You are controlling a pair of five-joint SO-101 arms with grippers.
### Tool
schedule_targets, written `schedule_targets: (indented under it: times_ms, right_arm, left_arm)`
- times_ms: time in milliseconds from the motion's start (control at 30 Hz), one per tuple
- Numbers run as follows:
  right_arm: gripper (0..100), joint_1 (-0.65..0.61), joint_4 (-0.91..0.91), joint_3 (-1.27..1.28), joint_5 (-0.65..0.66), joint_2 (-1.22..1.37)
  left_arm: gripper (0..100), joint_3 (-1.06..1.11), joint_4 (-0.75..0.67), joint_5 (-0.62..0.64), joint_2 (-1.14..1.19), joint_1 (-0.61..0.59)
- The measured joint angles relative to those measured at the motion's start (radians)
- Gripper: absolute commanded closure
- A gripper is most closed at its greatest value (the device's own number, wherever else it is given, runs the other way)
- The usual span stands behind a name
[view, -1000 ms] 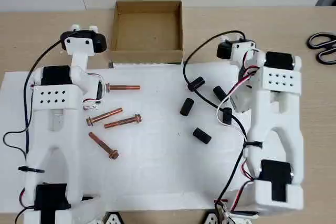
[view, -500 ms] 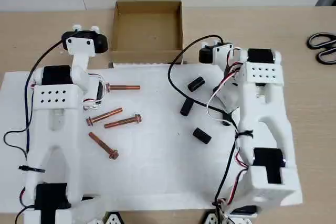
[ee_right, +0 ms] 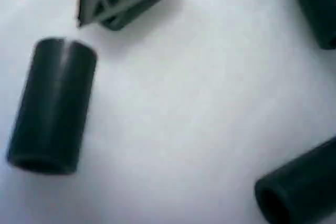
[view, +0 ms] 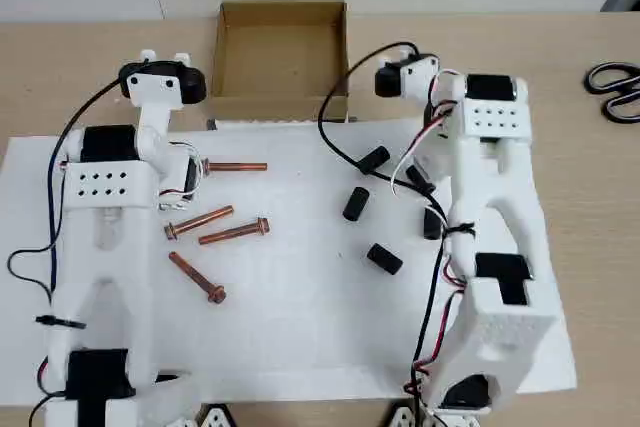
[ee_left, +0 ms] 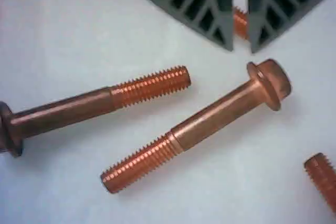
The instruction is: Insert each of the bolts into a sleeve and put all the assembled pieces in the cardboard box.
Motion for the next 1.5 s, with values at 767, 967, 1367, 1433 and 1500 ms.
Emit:
schedule_targets:
  times_ms: [767, 967, 1367, 1433, 1500]
  right_arm:
    - [83.7, -0.049, 0.103, -0.153, 0.049, 0.152]
    - [83.7, -0.051, 0.103, -0.153, 0.049, 0.152]
    - [83.7, -0.051, 0.092, -0.153, 0.049, 0.244]
    - [83.7, -0.051, 0.078, -0.153, 0.049, 0.255]
    - [83.7, -0.051, 0.072, -0.153, 0.049, 0.256]
  left_arm:
    - [99, 0.003, -0.005, 0.000, 0.000, 0.000]
    - [99, 0.003, -0.005, 0.000, 0.000, 0.000]
    - [99, 0.015, -0.005, 0.000, 0.000, 0.000]
    - [99, 0.031, -0.005, 0.000, 0.000, 0.000]
    - [99, 0.049, -0.005, 0.000, 0.000, 0.000]
